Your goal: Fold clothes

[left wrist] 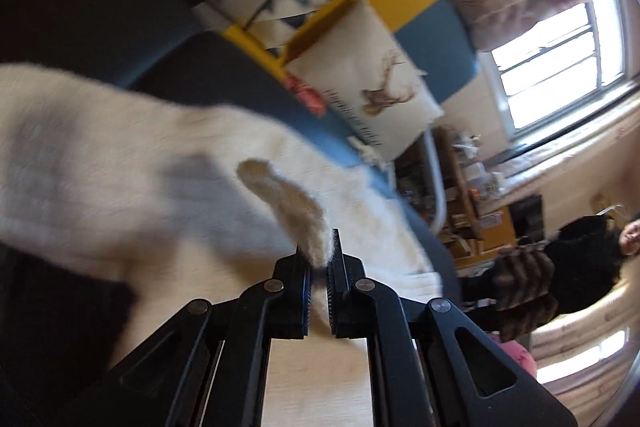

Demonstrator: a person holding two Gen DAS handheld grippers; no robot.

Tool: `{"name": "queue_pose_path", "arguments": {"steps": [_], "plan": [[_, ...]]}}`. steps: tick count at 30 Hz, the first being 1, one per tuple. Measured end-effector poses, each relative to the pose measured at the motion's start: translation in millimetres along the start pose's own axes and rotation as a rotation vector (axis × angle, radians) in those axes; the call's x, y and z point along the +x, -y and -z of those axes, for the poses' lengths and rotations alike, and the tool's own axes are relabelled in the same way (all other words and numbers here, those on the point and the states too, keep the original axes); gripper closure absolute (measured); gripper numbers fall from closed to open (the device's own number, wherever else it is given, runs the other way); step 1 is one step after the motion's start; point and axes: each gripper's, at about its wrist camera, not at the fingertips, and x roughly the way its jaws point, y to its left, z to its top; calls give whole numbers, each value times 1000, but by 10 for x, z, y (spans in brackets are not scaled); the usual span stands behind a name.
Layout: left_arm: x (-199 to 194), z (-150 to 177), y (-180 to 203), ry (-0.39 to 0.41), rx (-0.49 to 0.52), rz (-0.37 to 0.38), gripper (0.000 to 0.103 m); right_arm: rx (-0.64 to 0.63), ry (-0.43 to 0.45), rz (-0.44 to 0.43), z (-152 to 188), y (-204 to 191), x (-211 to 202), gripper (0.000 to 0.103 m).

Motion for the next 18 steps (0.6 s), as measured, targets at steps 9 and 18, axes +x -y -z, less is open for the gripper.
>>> {"name": "queue_pose_path", "arguments": {"steps": [9,18], "plan": [[110,-44,-154,-48,-70,-6,98,-106,-50,163,110,34,149,70],[-51,-233,278,12,79,15,98,-271,-57,198,182,-180,144,69]]}}
